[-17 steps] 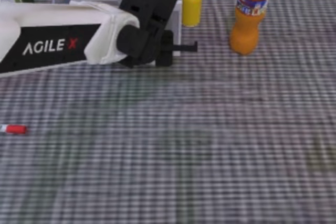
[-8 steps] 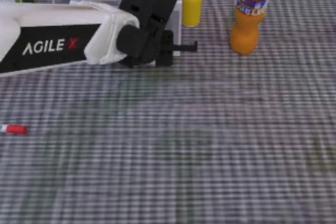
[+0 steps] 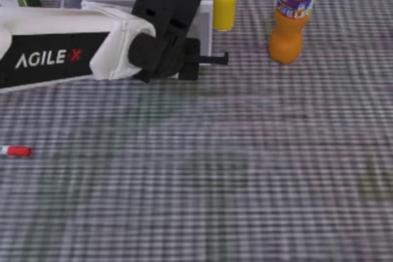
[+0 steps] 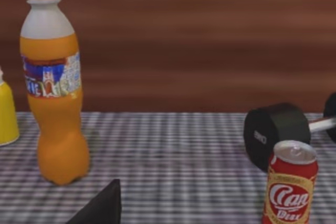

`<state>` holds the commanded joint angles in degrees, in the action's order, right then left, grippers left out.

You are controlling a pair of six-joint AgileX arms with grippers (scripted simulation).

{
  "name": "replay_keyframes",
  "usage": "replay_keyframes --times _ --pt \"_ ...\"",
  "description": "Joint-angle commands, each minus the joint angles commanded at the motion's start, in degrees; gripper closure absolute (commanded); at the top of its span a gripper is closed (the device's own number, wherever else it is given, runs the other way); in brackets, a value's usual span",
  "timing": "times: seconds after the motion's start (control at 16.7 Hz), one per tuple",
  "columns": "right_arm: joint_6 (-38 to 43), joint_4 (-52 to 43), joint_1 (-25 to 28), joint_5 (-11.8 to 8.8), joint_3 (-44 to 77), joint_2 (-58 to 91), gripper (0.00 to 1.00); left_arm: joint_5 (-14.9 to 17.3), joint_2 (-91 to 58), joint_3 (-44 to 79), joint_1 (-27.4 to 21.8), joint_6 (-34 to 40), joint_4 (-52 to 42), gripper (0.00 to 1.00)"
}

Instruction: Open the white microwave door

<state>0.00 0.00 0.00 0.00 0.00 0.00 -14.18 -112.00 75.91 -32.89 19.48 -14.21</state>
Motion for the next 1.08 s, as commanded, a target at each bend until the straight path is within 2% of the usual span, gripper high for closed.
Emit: replay_keyframes --times 1.08 --pt "0.0 0.0 0.0 0.0 0.0 0.0 0.0 0.41 0.16 -1.01 0.19 -0.73 0.11 1.0"
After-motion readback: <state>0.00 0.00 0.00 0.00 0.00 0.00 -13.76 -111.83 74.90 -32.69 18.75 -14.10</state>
